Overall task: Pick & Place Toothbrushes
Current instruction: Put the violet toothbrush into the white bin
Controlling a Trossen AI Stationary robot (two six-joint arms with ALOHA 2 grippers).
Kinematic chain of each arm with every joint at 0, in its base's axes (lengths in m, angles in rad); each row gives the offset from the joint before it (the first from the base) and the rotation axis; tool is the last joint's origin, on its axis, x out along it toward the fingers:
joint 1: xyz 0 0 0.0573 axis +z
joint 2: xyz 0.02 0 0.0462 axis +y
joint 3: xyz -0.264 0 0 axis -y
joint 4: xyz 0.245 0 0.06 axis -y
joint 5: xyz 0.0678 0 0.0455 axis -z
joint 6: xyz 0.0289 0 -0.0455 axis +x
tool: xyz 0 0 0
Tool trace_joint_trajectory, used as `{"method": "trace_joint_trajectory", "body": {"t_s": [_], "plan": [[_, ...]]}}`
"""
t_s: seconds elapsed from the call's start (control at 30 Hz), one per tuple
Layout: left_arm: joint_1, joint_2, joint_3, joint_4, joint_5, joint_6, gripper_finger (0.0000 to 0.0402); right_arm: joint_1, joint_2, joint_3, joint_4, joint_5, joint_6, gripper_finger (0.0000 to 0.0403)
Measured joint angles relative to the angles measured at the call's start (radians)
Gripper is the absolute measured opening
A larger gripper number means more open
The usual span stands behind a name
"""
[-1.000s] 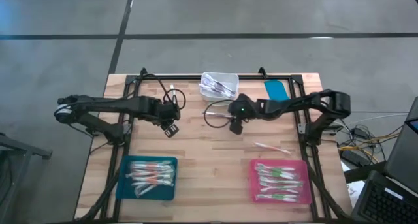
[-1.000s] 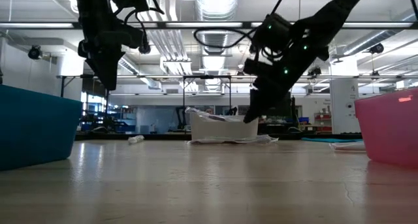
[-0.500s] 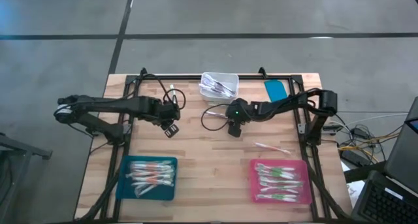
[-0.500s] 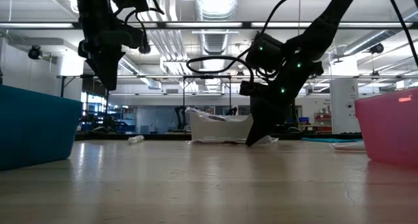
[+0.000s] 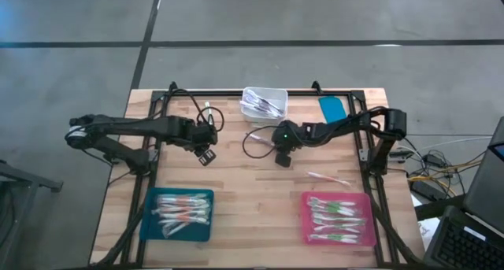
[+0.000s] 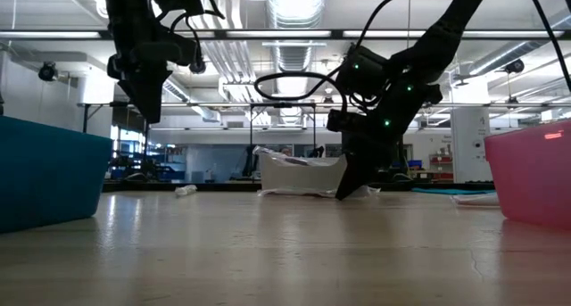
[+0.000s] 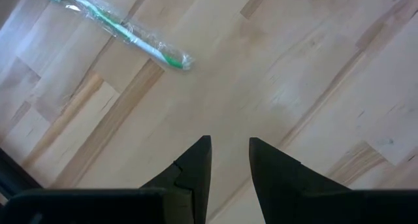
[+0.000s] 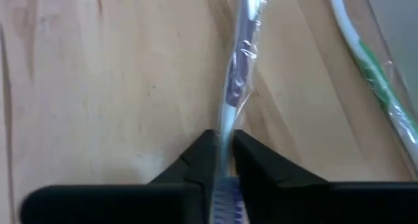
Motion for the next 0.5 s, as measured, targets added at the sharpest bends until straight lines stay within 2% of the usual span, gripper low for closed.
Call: {"method": "trace_joint_trajectory", "body": {"t_s": [0.13,0.37,0.5], "plan": [[0.000,0.000,0.000,0.002,0.000,-0.031,0.0108,0.000,0.000,0.000,-0.001,-0.035,-0.003,0.0016],[0.003,0.000,0.000,0.019,0.035,-0.059,0.0108,0.029,-0.028,-0.003,-0.057,-0.167,-0.069,0.0011],[0.003,0.000,0.001,0.035,0.053,-0.055,0.0108,0.078,-0.085,-0.006,-0.146,-0.185,-0.132,0.0010]]}}
